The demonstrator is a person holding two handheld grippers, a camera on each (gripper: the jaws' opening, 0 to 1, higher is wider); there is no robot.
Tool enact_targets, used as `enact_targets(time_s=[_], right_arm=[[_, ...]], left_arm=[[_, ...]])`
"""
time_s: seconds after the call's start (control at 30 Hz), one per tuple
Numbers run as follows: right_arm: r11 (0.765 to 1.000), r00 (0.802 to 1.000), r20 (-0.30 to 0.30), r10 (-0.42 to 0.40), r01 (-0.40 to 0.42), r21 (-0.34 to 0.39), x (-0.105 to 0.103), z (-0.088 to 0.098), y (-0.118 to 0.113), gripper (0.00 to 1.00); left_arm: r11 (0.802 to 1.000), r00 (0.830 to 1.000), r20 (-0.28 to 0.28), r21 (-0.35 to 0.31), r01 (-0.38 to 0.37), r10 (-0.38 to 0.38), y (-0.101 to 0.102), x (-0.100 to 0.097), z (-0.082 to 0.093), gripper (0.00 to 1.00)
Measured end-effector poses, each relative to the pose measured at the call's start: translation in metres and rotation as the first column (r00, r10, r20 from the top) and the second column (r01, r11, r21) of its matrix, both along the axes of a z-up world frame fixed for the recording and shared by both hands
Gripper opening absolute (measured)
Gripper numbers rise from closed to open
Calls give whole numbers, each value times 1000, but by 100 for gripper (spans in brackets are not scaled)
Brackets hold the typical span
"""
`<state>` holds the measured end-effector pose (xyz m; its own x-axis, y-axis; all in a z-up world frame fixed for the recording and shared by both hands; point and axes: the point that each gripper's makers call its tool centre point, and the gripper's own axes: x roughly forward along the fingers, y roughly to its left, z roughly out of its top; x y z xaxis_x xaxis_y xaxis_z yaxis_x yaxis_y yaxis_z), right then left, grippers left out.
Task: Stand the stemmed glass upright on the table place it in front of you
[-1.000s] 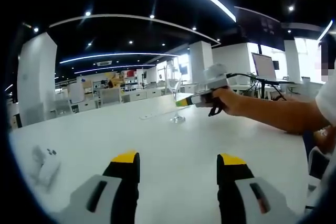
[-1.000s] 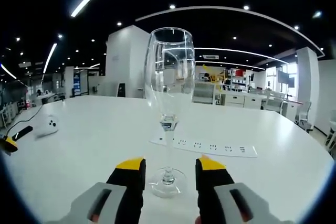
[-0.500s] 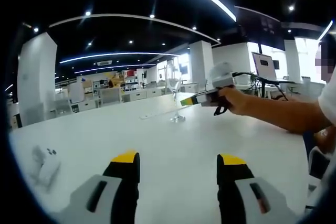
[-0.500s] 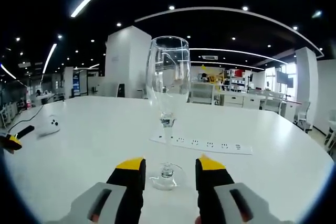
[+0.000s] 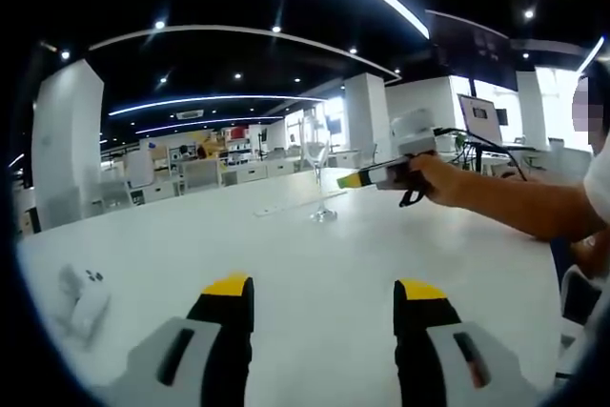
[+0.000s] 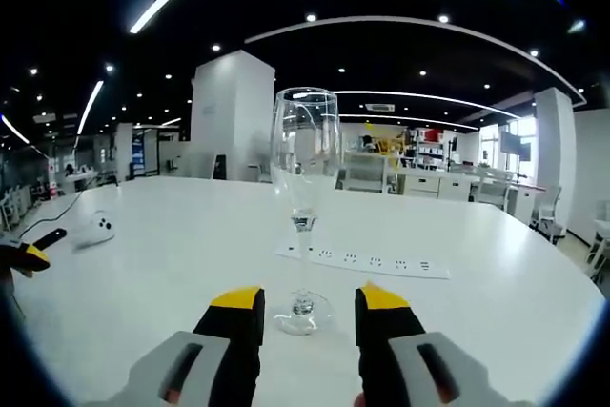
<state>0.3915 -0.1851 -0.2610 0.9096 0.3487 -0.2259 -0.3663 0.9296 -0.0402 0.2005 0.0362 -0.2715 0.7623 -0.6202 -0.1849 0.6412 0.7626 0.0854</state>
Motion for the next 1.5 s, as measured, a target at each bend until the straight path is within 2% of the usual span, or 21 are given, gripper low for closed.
enact_targets(time_s=[0.53, 1.2, 1.5], right_arm=[[1000, 1000, 2, -13, 13, 8, -22, 2, -11, 41], [1000, 1000, 28, -9, 9, 14, -45, 16, -15, 41], [1000, 1000, 18, -13, 13, 14, -56, 11, -20, 41]], left_arm=[[1000, 1000, 0, 5, -3, 3, 1, 0, 0, 59], [1000, 1000, -3, 17, -6, 6, 1, 0, -1, 59], [1000, 1000, 0, 17, -7, 7, 1, 0, -1, 59]])
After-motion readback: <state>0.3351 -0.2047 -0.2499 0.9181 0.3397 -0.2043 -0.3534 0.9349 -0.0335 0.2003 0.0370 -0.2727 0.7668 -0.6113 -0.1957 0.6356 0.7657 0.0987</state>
